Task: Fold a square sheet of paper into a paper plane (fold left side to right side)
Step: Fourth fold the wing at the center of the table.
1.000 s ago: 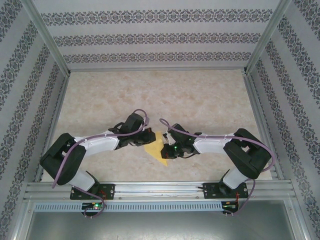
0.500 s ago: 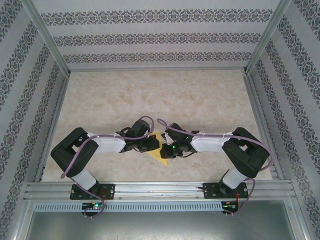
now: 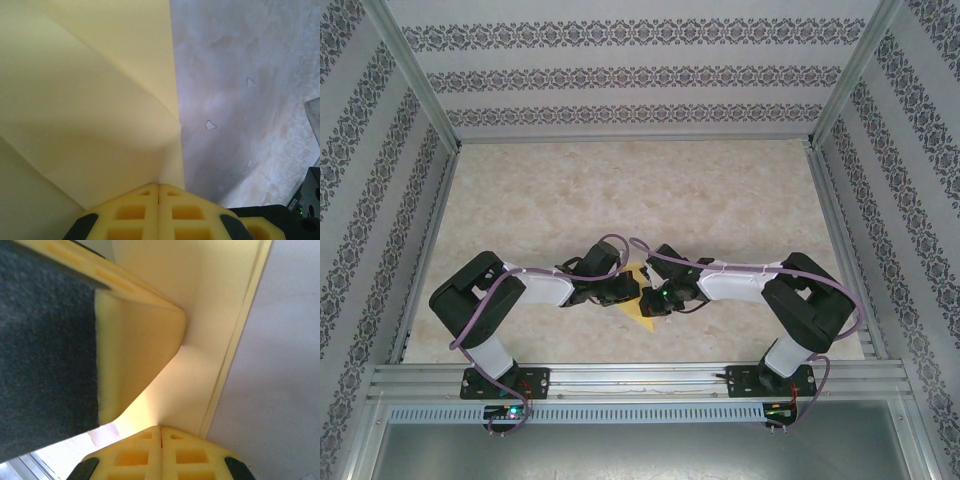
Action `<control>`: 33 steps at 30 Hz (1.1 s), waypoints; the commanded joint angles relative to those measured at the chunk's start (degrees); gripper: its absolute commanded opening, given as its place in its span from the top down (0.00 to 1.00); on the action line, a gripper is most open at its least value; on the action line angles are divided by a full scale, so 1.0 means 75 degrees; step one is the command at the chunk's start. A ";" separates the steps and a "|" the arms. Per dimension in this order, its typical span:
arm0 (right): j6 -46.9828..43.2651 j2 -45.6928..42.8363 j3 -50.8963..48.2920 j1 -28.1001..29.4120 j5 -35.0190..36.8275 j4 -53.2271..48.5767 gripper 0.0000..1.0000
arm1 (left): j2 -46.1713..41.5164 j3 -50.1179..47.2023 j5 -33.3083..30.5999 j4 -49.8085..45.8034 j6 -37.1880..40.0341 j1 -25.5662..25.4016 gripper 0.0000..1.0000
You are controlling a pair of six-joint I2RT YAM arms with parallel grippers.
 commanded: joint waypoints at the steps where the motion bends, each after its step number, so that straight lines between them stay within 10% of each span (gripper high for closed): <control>1: -0.0245 0.0692 -0.0475 0.0128 0.1248 -0.1553 1.00 | 0.0242 -0.0272 -0.0709 0.0062 -0.0059 0.0170 0.96; 33: -0.0181 0.0616 -0.0686 0.0152 0.1110 -0.1476 1.00 | 0.1242 0.1608 0.0129 -0.1442 0.2044 0.2860 0.96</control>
